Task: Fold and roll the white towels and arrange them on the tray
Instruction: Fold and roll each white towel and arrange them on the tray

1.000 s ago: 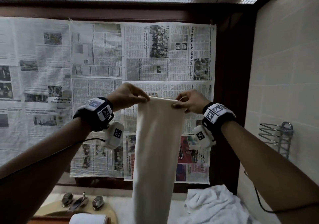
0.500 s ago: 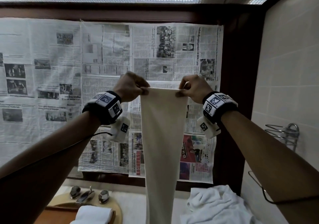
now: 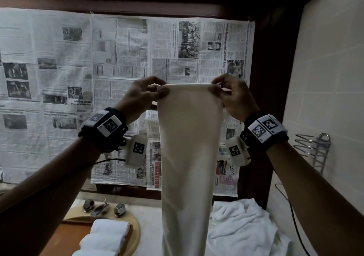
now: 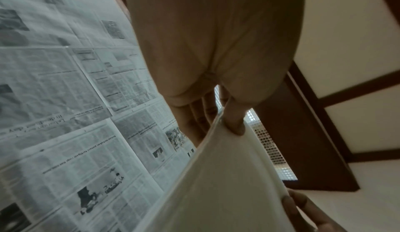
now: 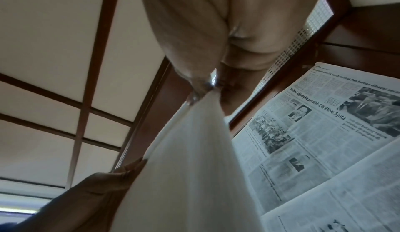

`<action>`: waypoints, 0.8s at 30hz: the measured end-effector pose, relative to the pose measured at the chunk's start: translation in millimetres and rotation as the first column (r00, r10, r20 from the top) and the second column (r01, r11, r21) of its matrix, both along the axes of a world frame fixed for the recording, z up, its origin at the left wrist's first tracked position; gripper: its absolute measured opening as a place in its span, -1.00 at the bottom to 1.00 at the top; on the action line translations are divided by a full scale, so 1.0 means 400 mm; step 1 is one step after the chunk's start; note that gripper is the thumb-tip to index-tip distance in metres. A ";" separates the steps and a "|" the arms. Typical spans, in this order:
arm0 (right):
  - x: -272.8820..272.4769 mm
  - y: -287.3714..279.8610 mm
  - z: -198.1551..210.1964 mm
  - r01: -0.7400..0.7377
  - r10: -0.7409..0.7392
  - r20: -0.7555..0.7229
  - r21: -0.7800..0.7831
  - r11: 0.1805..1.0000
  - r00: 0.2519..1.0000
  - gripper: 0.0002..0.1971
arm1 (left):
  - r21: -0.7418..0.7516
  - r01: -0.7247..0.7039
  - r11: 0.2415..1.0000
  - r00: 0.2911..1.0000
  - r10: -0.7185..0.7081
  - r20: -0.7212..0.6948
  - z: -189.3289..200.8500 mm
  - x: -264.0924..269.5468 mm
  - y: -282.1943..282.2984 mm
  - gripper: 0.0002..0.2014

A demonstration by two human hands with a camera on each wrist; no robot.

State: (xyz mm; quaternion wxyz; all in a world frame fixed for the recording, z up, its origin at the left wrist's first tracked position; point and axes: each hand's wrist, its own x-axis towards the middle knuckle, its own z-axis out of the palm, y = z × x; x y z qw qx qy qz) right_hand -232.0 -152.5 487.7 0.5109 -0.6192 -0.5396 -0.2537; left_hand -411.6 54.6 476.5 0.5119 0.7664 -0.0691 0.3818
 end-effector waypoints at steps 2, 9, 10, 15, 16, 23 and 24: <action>-0.017 -0.010 -0.006 -0.034 0.035 -0.017 0.037 0.999 0.999 -0.83 | -0.005 -0.008 1.000 1.000 0.008 0.016 -0.007 -0.020 -0.011 -0.79; -0.025 -0.010 -0.142 -0.075 0.078 -0.153 0.029 0.997 0.985 -0.84 | -0.042 -0.029 0.999 0.998 0.027 -0.049 -0.111 -0.043 -0.019 -0.79; -0.017 -0.006 -0.179 -0.077 0.078 -0.188 0.009 0.997 0.979 -0.83 | -0.061 -0.027 0.998 0.996 0.022 -0.087 -0.143 -0.037 -0.012 -0.79; 0.033 0.014 -0.412 -0.120 0.057 -0.369 -0.151 0.981 0.928 -0.88 | -0.114 -0.027 0.993 0.955 -0.008 -0.298 -0.352 0.004 0.032 -0.92; 0.045 0.019 -0.467 -0.121 0.041 -0.376 -0.191 0.974 0.926 -0.90 | -0.113 -0.031 0.993 0.940 -0.009 -0.341 -0.401 0.014 0.040 -0.92; 0.126 0.067 -0.876 -0.145 -0.112 -0.520 -0.429 0.891 0.847 -0.97 | -0.114 -0.065 0.991 0.763 -0.024 -0.646 -0.774 0.105 0.104 -0.86; 0.133 0.075 -0.918 -0.145 -0.141 -0.530 -0.462 0.875 0.836 -0.97 | -0.108 -0.074 0.991 0.738 -0.018 -0.675 -0.819 0.120 0.113 -0.87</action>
